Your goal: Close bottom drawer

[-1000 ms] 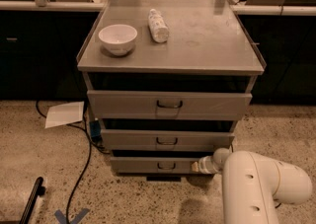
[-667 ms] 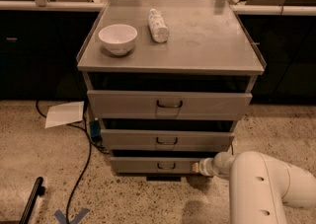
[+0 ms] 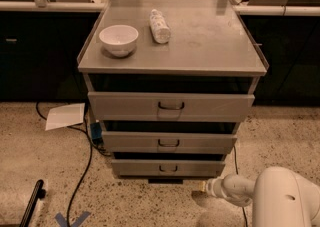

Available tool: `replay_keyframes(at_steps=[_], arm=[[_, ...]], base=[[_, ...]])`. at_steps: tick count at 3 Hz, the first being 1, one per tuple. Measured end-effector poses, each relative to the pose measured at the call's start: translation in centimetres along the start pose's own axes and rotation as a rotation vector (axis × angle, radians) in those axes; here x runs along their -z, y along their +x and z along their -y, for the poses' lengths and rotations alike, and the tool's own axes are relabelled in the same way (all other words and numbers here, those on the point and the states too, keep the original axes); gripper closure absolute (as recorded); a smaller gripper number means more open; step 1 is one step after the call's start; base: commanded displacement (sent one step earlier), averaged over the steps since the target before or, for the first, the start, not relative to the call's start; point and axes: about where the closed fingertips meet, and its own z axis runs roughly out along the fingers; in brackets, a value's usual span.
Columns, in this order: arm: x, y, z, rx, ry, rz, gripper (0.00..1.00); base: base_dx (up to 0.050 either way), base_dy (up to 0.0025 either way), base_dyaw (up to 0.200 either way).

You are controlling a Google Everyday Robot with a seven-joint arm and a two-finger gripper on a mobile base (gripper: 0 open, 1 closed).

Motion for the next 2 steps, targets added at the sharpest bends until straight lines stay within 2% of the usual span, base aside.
replay_keyframes(at_steps=[1, 2], arm=[[0.13, 0.18, 0.18, -0.005, 0.0, 0.001, 0.81], [0.13, 0.18, 0.18, -0.005, 0.0, 0.001, 0.58]], base=[[0.0, 0.0, 0.0], [0.0, 0.0, 0.0]])
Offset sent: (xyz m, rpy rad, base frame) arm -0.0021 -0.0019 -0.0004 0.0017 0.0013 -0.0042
